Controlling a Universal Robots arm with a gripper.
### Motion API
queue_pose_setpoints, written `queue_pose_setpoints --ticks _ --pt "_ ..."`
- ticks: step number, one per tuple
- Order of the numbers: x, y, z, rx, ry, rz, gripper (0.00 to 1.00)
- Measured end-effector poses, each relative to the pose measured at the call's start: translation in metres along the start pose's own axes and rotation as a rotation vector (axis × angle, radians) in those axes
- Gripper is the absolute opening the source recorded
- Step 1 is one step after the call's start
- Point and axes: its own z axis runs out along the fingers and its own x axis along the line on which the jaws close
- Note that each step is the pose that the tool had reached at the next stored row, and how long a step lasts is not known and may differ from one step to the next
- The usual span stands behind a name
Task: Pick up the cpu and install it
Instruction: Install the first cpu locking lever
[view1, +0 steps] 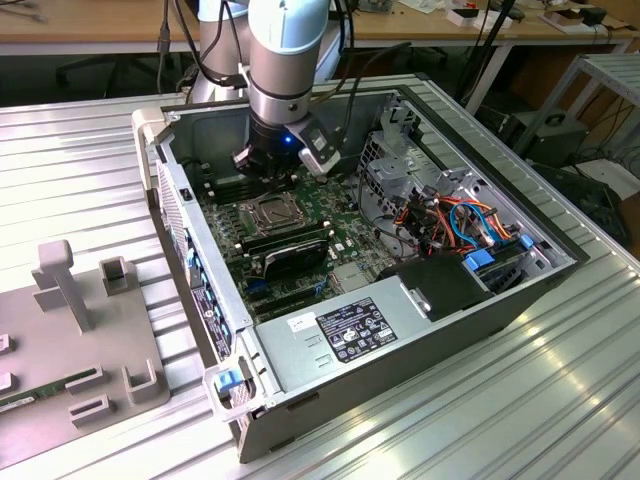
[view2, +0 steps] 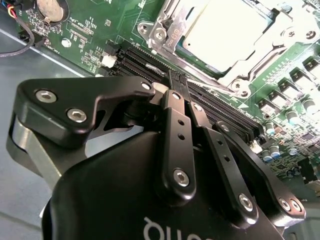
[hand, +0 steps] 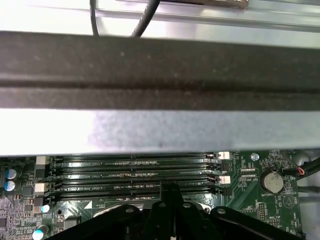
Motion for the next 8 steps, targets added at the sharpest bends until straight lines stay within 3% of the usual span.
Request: queue_pose_setpoints --ticks 8 --pt "0.001 0.0016 0.0004 0.0 0.0 0.0 0.11"
